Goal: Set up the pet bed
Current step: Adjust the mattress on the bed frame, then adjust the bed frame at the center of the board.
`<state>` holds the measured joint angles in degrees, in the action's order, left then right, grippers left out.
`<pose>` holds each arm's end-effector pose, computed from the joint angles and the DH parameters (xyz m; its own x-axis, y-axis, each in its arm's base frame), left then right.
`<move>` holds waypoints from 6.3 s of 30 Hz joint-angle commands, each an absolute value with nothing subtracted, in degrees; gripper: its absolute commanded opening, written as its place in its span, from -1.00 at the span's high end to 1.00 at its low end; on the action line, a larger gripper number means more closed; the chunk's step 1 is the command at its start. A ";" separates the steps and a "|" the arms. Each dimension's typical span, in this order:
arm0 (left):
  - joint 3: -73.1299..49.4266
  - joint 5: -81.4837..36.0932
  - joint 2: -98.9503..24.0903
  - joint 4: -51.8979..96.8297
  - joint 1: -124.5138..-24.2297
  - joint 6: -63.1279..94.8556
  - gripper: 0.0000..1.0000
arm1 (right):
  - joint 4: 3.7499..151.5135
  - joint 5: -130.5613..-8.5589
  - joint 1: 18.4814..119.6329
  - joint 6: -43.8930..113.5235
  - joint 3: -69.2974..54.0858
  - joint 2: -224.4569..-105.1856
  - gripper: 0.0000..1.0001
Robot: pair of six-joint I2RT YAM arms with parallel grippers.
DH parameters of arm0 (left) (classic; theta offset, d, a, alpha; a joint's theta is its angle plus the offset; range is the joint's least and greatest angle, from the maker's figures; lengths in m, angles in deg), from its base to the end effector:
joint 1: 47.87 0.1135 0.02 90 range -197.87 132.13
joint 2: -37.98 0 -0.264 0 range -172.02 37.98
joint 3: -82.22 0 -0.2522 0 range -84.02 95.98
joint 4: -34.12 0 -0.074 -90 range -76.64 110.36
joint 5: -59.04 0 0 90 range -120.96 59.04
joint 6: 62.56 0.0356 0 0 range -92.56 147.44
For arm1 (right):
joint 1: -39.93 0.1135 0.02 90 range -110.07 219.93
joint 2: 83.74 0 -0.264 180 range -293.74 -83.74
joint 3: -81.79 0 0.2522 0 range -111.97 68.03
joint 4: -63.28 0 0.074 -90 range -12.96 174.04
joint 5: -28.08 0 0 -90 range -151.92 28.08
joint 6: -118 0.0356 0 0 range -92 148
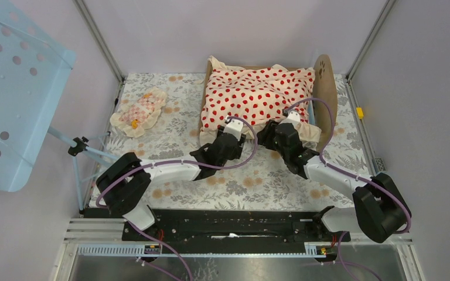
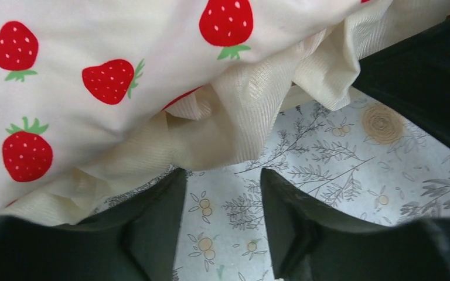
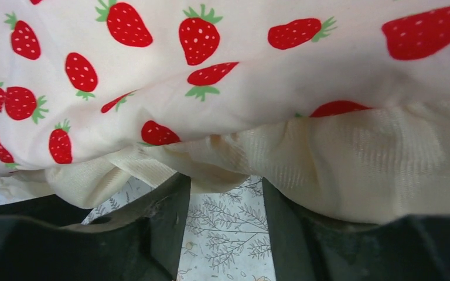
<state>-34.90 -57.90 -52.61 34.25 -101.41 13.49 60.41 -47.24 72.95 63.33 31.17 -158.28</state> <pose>0.2149 -0.2636 0.2113 -0.3823 0.1558 -0.9108 0.3979 0.9174 -0.0101 0.2408 0.1458 0.2267 -0.4359 0.3839 -0.8140 -0.0941 0.8801 0.4654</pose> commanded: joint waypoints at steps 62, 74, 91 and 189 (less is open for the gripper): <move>-19.10 -38.26 -34.61 2.20 -75.83 19.85 -0.87 | 107.74 -22.30 69.43 44.61 3.11 -141.35 -0.72; -13.28 -24.87 -48.52 2.18 -67.75 19.80 -0.78 | 108.53 -38.10 50.50 43.32 -3.25 -151.55 -0.85; -17.67 -24.31 -39.34 2.24 -63.28 20.24 -0.84 | 101.84 -45.40 40.30 35.85 -7.85 -163.40 -0.89; 16.16 -16.66 -79.41 -15.65 -63.28 25.12 1.00 | 75.17 -96.90 29.55 50.18 7.84 -138.28 -0.54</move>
